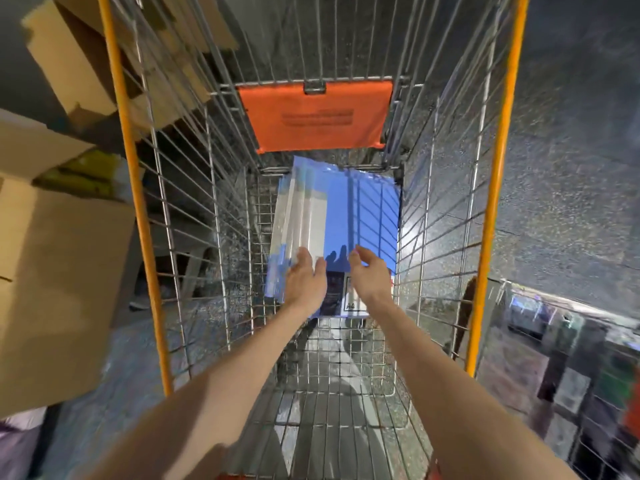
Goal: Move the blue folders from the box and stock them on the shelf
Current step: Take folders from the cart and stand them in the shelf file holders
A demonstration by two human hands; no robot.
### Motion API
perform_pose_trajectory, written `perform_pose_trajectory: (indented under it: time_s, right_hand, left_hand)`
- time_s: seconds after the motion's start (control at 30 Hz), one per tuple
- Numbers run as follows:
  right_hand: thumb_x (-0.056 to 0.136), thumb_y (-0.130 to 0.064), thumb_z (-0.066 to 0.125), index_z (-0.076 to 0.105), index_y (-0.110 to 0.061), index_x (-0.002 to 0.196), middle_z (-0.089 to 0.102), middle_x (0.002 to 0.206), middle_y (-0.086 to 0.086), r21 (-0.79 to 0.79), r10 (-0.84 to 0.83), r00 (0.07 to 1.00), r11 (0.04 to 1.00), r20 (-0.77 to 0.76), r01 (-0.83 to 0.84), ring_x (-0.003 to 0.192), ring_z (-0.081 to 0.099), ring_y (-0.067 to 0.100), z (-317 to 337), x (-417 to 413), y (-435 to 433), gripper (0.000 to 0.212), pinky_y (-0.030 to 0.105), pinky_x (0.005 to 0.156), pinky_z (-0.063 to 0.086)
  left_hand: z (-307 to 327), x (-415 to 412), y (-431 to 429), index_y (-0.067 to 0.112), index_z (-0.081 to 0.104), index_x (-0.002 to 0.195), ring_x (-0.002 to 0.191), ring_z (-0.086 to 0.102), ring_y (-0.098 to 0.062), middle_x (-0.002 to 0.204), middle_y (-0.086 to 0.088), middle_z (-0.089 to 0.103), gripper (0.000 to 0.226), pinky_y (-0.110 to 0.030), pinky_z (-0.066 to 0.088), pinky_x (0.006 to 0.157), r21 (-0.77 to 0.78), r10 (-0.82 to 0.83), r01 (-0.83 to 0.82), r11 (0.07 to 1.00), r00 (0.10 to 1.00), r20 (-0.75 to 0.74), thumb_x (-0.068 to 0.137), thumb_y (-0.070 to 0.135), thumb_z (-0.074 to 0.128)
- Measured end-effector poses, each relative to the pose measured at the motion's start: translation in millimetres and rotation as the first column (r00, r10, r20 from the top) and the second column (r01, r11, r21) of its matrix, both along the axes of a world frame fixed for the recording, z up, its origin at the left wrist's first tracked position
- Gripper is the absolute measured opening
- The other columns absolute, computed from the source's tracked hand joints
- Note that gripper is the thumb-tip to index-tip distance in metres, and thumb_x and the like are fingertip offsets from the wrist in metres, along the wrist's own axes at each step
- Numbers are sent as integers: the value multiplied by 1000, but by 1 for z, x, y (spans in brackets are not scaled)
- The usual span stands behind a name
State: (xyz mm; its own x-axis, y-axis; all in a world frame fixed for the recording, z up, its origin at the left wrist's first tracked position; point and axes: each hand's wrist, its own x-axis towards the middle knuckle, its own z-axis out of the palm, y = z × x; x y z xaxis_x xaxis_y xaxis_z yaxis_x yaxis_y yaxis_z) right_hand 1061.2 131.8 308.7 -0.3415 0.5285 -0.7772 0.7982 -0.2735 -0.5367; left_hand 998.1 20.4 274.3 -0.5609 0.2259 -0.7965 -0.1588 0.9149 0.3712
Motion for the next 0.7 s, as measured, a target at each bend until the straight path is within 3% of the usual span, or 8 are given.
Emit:
perform_pose_trajectory:
  time_s: [0.2,0.27,0.33,0.43,0.5,0.57,0.63,0.7]
  right_hand:
    - [101,-41,51,51,-11,143,59,139,3,-8,-11,1000,1000,-10,10,129,54,21,-12,-3,5,51,28,102,39]
    - [94,-56,57,48,-14,146,56,142,0,-11,-58,997,998,-40,58,132,51,19,-12,-5,4,67,29,107,38]
    - [81,-71,62,41,-19,151,53,144,-1,10,-87,995,996,-50,88,133,50,18,-8,-10,3,90,36,113,38]
    - [67,-85,62,38,-18,152,59,105,-2,86,-39,999,995,-30,41,100,58,15,-5,-15,7,111,38,99,50]
    - [83,-66,64,44,-5,145,50,77,-1,130,40,999,991,-29,-36,73,51,15,-3,-15,13,90,26,73,47]
    - [94,-51,59,46,8,136,50,69,10,151,107,993,984,-44,-99,67,51,25,3,-15,17,74,32,65,40]
    - [98,-47,55,42,6,143,65,103,28,117,128,989,986,-76,-119,93,62,40,8,-13,21,71,40,78,44]
    - [100,-46,52,33,-4,152,55,132,30,89,145,985,987,-96,-137,115,58,41,13,-11,24,70,36,87,40]
  left_hand:
    - [23,0,-2,27,20,160,152,21,-21,163,6,29,57,-40,16,122,173,81,-77,982,997,-17,108,48,24]
    - [39,3,-1,31,30,157,145,36,-15,156,6,43,54,-36,27,121,348,244,-252,903,968,68,106,50,30]
    - [49,4,0,32,38,149,124,57,-5,142,2,59,45,-19,42,104,447,329,-377,811,926,185,108,48,30]
    - [55,-3,5,25,43,145,98,67,-6,121,-1,72,39,-24,48,93,465,377,-432,773,902,211,111,34,28]
    - [48,-12,4,22,39,150,114,60,-15,131,-7,66,40,-33,41,105,430,377,-413,803,911,169,110,22,34]
    - [38,-24,2,21,24,158,142,38,-21,156,-7,41,53,-36,28,116,326,303,-326,887,945,121,107,16,39]
    - [33,-35,1,23,7,162,152,20,-25,167,-5,19,64,-42,19,122,196,232,-258,946,962,146,107,24,41]
    - [31,-42,4,22,-3,162,153,16,-27,168,-6,13,68,-42,16,122,146,190,-224,964,958,215,108,30,38]
